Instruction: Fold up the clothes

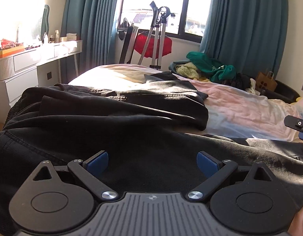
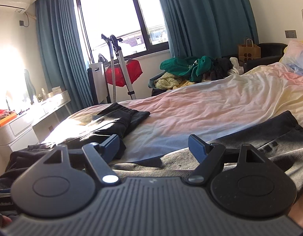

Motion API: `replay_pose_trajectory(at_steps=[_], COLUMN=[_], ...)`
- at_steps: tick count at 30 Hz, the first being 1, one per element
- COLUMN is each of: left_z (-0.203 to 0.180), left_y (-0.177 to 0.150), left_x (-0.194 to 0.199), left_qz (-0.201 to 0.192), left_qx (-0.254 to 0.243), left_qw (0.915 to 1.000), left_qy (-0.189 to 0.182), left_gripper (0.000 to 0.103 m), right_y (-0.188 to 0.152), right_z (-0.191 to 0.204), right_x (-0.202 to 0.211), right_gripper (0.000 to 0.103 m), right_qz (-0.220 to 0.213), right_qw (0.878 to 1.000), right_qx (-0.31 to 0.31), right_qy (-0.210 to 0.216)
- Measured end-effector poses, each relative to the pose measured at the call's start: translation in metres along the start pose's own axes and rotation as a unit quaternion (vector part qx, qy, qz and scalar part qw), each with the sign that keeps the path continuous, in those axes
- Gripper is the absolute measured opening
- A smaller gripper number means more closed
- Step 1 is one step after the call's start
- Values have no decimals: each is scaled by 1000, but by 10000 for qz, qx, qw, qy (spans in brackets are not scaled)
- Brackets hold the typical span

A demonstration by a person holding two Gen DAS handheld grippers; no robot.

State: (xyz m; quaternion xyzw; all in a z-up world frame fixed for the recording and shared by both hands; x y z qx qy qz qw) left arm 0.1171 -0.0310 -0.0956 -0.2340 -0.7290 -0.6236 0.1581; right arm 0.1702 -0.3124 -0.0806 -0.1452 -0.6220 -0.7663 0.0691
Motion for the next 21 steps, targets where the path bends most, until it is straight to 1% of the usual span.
replay_pose_trajectory(at_steps=[2,4,6,7,8,9,10,11,12,13,15,17,18,20,21], left_z=[0,-2,-4,-4,-5,-6,-6,-5,-5,-4,-2,-2,-4,-11,-12], left_y=[1,0,-1,-1,-1,0,0,0,0,0,-1,-1,0,2,1], left_x=[3,4,6,6,7,8,9,10,12,13,14,14,11,-1,-6], left_qz=[-119,-144,-138,-136,-134,-154,-166,-177,-188,-184,-207,-621,-777,-828,-817], left_qx=[-16,25,58,59,59,70,107,148,188,262,389,340,222,-99,-163], left_qw=[9999,9999,9999,9999,9999,9999,9998,9997,9996,9995,9990,9975,9967,9965,9965], left_qy=[14,-23,-31,-31,-32,-15,-8,-3,2,4,-29,3,56,-77,-110], left_gripper=[98,98,98,98,98,98,98,98,98,98,98,98,98,98,98], right_y=[-4,-8,-12,-14,-15,-15,-15,-13,-11,-8,-1,5,8,7,6], right_z=[4,6,8,7,7,6,6,5,5,5,6,7,8,8,8], right_x=[-6,-10,-11,-12,-15,-18,-23,-29,-36,-45,-72,-103,-123,-168,-192], right_gripper=[78,78,74,73,65,54,48,36,18,14,13,13,13,16,18], right_qz=[61,118,189,245,326,418,508,594,655,693,759,812,828,941,1008], right_qw=[10000,9997,9992,9986,9977,9966,9954,9940,9926,9910,9881,9849,9831,9770,9732], right_qx=[8,-32,-146,-244,-354,-452,-549,-647,-738,-824,-1011,-1215,-1335,-1675,-1859], right_qy=[74,197,332,404,480,551,606,649,713,795,876,926,942,920,900])
Point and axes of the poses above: each gripper's, at about its wrist camera, not at the fingertips, and x roughly against the way its jaws point, z to its left, y to its top, the point moved 7 cm from there along -x, roughly the way its jaws point, and after that the axes turned 5 degrees about x, right-handed, at the moved point
